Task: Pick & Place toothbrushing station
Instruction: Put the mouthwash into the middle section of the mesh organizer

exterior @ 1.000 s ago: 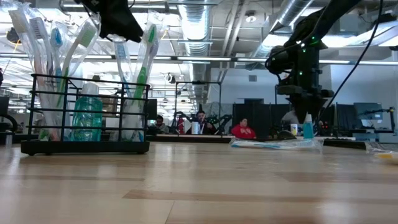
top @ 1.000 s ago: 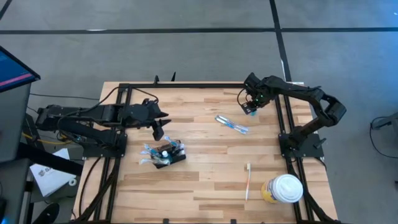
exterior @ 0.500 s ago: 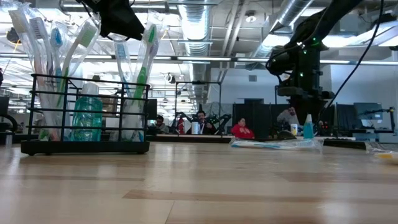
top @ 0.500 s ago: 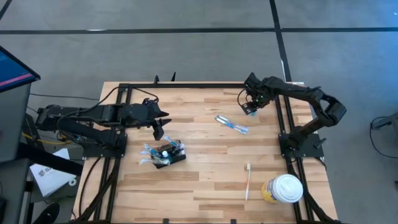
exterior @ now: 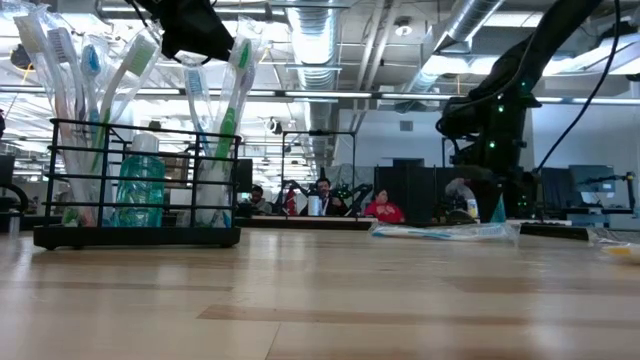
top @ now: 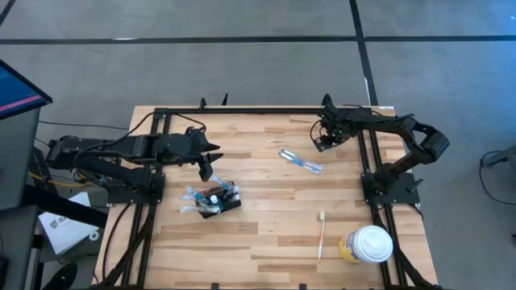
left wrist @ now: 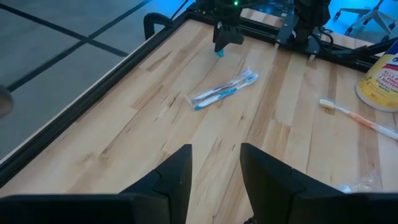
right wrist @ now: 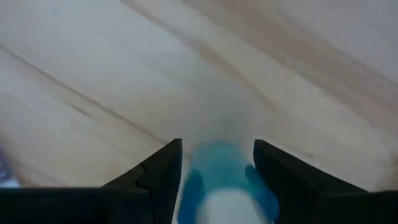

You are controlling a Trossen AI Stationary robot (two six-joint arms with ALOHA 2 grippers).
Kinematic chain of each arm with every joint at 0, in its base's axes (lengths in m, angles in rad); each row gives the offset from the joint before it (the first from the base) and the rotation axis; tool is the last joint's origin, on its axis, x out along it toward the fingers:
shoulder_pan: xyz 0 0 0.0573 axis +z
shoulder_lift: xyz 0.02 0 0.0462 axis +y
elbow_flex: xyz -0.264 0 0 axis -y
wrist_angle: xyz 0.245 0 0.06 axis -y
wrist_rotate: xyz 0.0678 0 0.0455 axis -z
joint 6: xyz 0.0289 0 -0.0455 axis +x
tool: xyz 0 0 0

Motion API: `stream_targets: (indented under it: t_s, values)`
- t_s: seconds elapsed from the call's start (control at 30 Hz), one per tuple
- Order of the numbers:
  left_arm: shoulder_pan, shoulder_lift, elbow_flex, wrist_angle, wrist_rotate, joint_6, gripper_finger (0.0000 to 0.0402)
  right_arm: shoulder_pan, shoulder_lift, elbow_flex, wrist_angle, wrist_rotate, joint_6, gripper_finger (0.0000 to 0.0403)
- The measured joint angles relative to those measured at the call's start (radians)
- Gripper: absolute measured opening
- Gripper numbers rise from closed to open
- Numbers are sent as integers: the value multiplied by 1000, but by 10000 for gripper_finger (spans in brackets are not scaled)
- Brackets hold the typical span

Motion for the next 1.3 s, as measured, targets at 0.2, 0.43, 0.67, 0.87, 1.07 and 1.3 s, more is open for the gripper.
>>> stream_targets:
  t_s: [0.2, 0.43, 0.67, 0.87, 1.07, 1.3]
  values:
    - [0, 0, 0, 4, 0, 0, 131, 8, 0, -9, 3, -1, -6, 169]
    - [0, 0, 0, 6, 0, 0, 131, 8, 0, -9, 2, -2, -6, 125]
    - [0, 0, 0, 6, 0, 0, 131, 8, 0, -9, -5, -2, -6, 82]
    - [0, 0, 0, 8, 0, 0, 131, 8, 0, -9, -5, -2, -6, 58]
    - [0, 0, 0, 8, 0, 0, 131, 8, 0, -9, -3, -2, 1, 58]
    - [0, 0, 0, 12, 0, 0, 131, 29, -1, -4, 6, -29, 2, 58]
